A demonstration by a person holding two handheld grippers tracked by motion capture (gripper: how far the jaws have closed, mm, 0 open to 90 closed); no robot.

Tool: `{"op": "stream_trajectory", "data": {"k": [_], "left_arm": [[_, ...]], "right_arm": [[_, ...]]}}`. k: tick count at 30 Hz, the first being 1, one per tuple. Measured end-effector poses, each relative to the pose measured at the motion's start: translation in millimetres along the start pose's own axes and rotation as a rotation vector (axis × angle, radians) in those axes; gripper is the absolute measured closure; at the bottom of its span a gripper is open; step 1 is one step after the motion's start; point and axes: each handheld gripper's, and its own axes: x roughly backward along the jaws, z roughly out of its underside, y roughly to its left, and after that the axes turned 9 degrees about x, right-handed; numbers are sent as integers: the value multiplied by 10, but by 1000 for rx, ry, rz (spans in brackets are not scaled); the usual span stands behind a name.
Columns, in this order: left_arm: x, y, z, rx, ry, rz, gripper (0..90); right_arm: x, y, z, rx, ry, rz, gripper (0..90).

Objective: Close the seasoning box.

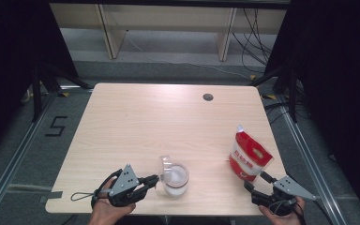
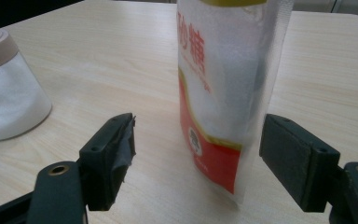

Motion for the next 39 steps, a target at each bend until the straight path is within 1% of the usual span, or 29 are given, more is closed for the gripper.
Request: {"op": "stream_trajectory", "data": {"k": [2,3,5,6,7,8,9,11,14,16,17,18,19,20,21,22,23,24,26,28,29,31,32,33,34,35,36,37,39], "left_arm": [[-5,6,4,-1,-4,-1,832],[-2,3,13,16,-2,-5,829],[11,25,20,5,2,-2,803],[16,21,30,20,3,-6,803],[26,36,26,-4,8,-5,768],[32,39,32,5,9,-4,768],[40,30,47,33,10,-3,726],[49,47,56,2,11,9,710],[69,29,91,40,22,-1,610],[91,48,97,9,26,-3,554],[100,40,118,32,22,-6,525],[103,42,132,41,18,8,470],[124,49,144,30,16,9,429],[139,47,163,49,22,5,405],[151,71,174,22,28,6,376],[163,63,216,64,25,2,315],[163,63,216,64,25,2,292],[166,76,239,67,22,4,292],[164,77,280,92,27,2,245],[156,92,311,89,38,4,215],[149,96,323,94,40,6,203],[141,108,341,94,47,6,202],[139,124,350,86,55,5,197],[130,135,362,88,56,11,193],[131,124,372,112,63,7,192],[132,130,381,109,64,1,191],[129,141,386,104,63,2,190],[138,140,395,116,68,-10,184],[137,154,401,110,67,-8,172]], "right_arm": [[2,3,-1,-5,4,1,275],[0,0,-1,0,0,1,275],[-2,-4,-1,11,1,6,275],[-2,-4,-1,11,1,6,275],[-2,-2,-1,13,1,6,275],[-2,-2,-1,13,1,6,275],[3,0,-4,9,1,5,275],[3,0,-4,9,1,6,275],[10,6,-3,1,3,7,272],[13,8,-5,1,2,6,272],[21,7,-8,2,10,0,271],[23,11,-6,-5,8,7,269],[24,9,-5,-9,5,9,269],[28,10,-8,-13,-1,9,268],[33,8,-12,-15,-5,12,266],[38,13,-15,-16,-8,10,263],[38,13,-15,-16,-8,10,263],[37,14,-15,-11,-12,12,260],[50,43,-16,-35,19,-10,260],[38,27,-13,0,-8,12,260],[42,28,-13,-2,-5,13,260],[42,23,-11,3,-6,14,260],[44,41,-12,-25,1,2,259],[40,43,-10,-31,5,-5,259],[42,43,-12,-29,3,-2,259],[54,42,-20,-30,6,-16,259],[53,43,-16,-26,0,-4,259],[66,30,-18,-8,9,3,259],[66,30,-16,-7,7,1,259]]}}
